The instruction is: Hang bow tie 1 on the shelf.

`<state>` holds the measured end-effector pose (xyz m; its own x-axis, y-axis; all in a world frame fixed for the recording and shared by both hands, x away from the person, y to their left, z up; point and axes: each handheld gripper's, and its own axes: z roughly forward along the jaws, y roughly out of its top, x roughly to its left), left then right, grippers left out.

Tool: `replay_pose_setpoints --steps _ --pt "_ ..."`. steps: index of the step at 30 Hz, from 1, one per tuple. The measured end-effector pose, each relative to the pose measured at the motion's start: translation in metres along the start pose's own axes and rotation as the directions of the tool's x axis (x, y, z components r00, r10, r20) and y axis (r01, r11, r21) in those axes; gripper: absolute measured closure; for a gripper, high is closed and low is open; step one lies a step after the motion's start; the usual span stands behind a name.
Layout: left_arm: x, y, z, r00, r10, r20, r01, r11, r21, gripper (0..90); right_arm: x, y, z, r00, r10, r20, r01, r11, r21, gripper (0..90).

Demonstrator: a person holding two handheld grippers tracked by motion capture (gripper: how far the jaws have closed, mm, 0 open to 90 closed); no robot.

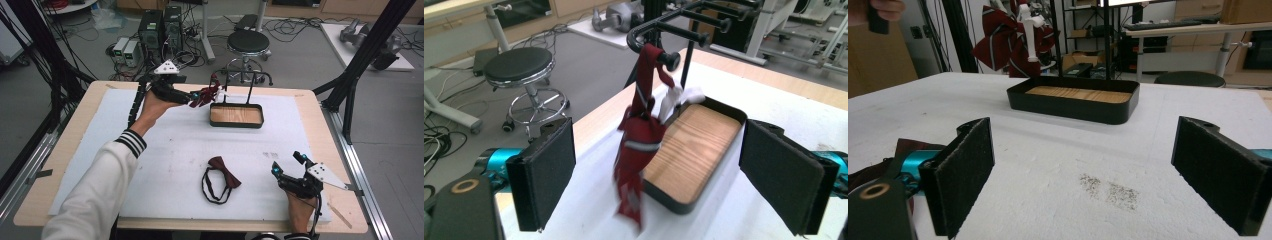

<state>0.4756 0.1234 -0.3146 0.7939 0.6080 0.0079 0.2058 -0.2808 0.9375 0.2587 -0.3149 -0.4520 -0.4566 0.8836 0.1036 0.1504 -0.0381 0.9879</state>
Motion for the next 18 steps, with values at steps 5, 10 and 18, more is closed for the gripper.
replay_pose_setpoints --steps 5,10,18 --pt "-0.005 -0.012 -0.031 0.9995 0.014 -0.027 -0.015 0.9984 -0.054 16.1 0.000 0.000 0.000 1.0000 -0.001 0.002 0.001 1.000 0.006 9.3" --pt "-0.016 -0.036 -0.069 0.9974 0.021 -0.068 -0.028 0.9940 -0.105 16.1 0.000 0.000 0.000 1.0000 -0.002 -0.005 0.002 1.000 0.010 9.3" --pt "-0.032 -0.083 -0.119 0.9928 0.022 -0.118 -0.040 0.9882 -0.148 16.0 0.000 0.000 0.001 1.0000 -0.004 -0.003 0.004 1.000 0.011 9.3"
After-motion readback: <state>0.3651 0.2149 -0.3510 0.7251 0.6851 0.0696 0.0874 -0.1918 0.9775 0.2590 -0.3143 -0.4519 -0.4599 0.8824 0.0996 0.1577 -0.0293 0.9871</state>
